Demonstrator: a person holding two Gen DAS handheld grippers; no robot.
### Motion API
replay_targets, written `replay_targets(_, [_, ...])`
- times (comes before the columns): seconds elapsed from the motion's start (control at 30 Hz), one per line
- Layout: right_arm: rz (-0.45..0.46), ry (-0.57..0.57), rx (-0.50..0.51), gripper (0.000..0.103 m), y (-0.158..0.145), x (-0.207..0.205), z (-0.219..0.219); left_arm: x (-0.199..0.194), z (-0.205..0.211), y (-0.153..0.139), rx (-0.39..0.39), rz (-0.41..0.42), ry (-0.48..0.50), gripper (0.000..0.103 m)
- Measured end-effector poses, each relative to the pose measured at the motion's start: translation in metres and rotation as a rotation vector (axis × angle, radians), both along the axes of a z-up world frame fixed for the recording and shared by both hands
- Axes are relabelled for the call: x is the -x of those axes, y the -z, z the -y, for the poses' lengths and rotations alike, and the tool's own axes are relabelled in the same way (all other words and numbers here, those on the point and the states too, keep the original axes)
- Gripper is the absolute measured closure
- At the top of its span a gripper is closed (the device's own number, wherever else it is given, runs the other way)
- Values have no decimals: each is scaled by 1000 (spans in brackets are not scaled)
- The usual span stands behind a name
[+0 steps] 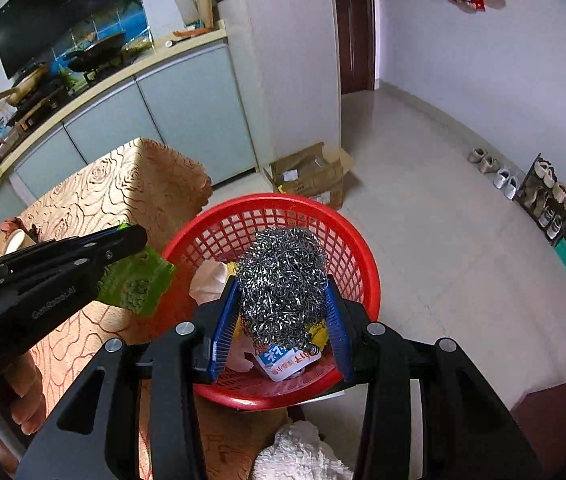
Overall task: Collect trash
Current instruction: 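Open the left tool to drop the packet while the right tool drops the steel wool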
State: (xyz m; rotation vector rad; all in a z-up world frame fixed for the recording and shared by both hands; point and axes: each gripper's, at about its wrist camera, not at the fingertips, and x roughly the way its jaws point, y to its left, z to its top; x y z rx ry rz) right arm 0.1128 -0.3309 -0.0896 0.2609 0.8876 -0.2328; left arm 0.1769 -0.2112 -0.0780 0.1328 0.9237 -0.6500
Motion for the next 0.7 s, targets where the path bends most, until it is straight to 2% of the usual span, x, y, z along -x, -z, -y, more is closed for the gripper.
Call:
replay_targets(0.27, [-38,-5,-2,62,15,-9,3,-6,10,12,-10,-30,15,93])
replay_targets(0.33, [-45,-7,-8,59,17,-10,5,-6,11,12,-3,-37,19,91])
replay_targets(0.43, [-47,-9,-8,56,18,-9,5,-7,11,10,18,-50,29,77])
replay_targets(0.5, [-40,-6,-11,47,18,-7,5,-5,11,8,22,-40,31,62])
replay_targets(0.7, [-22,14,-25,43,14,-1,9,-5,5,0,38,-37,19,47])
